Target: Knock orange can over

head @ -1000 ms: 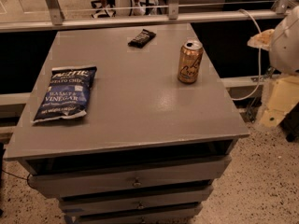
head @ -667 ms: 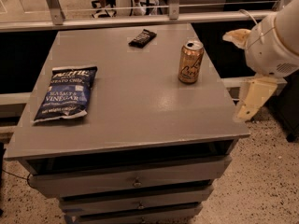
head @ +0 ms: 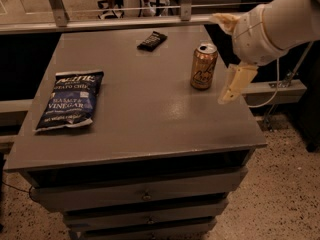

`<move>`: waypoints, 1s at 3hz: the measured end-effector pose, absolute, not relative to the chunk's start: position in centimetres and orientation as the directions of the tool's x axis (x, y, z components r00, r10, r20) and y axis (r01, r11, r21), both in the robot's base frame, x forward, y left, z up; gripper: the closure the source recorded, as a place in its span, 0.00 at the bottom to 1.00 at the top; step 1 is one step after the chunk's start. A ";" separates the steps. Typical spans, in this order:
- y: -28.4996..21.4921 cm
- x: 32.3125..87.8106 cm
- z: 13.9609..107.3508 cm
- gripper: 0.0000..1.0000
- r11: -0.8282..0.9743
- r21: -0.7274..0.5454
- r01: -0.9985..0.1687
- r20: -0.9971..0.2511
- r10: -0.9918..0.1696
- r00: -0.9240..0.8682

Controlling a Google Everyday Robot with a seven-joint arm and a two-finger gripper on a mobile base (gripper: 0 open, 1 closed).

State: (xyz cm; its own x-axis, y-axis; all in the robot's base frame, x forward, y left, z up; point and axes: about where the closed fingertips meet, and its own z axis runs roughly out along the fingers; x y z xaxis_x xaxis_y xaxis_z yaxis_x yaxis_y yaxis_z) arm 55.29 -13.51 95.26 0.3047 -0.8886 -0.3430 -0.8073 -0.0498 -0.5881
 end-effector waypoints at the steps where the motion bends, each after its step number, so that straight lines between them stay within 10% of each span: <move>1: -13.7 58.5 96.3 0.00 0.011 -0.601 -0.800 -0.431 -0.846 0.313; 3: -14.6 63.5 95.6 0.00 0.155 -0.459 -0.875 -0.688 -0.685 0.239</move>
Offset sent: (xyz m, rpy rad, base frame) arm 0.0988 -0.0136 0.0135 0.4613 0.1396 0.0168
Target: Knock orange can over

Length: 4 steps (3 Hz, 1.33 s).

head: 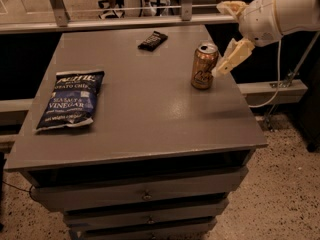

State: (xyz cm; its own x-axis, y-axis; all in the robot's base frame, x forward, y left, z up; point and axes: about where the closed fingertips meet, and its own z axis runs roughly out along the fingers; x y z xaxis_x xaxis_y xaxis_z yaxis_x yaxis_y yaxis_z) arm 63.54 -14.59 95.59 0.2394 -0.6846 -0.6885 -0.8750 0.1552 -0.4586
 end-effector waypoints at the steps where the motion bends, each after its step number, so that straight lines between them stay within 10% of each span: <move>1: -15.5 65.4 93.6 0.00 0.216 -0.345 -0.913 -0.783 -0.603 0.153; 4: -13.5 64.6 87.3 0.00 0.138 -0.129 -0.982 -0.860 -0.508 0.041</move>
Offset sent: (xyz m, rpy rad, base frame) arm 0.0395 -0.0194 -0.0630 0.2397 0.2660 -0.0168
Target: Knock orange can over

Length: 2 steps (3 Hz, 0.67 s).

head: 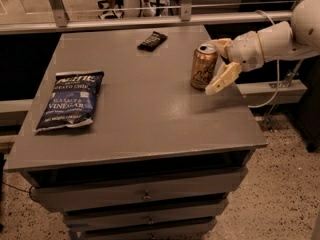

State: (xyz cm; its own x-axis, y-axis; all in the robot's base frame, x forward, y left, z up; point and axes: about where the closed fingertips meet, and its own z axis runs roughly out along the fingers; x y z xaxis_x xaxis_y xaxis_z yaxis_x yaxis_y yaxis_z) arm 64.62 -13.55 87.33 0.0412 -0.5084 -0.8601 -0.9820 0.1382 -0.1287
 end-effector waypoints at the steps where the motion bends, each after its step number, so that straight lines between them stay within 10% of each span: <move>1: -11.0 61.4 86.0 0.00 0.035 -0.069 -0.997 -0.867 -0.497 0.043; 2: -8.1 57.2 85.6 0.00 -0.085 -0.029 -0.996 -0.869 -0.490 0.067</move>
Offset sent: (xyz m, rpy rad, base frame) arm -0.1328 0.0849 -0.0197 0.0015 0.1572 0.3814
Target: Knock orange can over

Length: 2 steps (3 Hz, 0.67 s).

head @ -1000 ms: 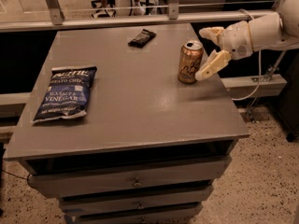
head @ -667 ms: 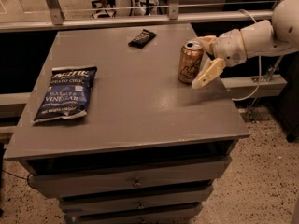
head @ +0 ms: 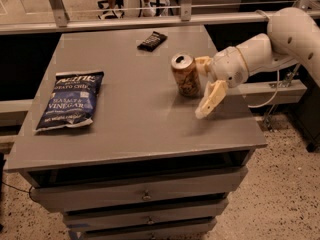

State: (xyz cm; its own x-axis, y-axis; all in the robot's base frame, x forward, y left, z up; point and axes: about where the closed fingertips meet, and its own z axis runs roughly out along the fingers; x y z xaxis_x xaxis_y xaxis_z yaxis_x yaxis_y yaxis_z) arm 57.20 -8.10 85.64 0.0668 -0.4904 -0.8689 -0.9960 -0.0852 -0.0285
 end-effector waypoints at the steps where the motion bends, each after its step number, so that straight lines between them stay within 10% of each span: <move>1: -5.8 53.3 86.8 0.00 -0.194 -0.047 -0.980 -0.867 -0.480 0.136; 2: -4.7 51.5 87.5 0.00 -0.241 -0.069 -0.968 -0.859 -0.480 0.181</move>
Offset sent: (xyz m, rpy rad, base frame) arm -0.0824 0.0416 0.0280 -0.0259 -0.0746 0.2188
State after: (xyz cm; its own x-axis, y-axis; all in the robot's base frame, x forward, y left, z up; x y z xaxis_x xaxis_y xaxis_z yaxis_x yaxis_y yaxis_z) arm 51.49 -4.74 87.48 0.1808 -0.4797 -0.8586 -0.9680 -0.2412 -0.0690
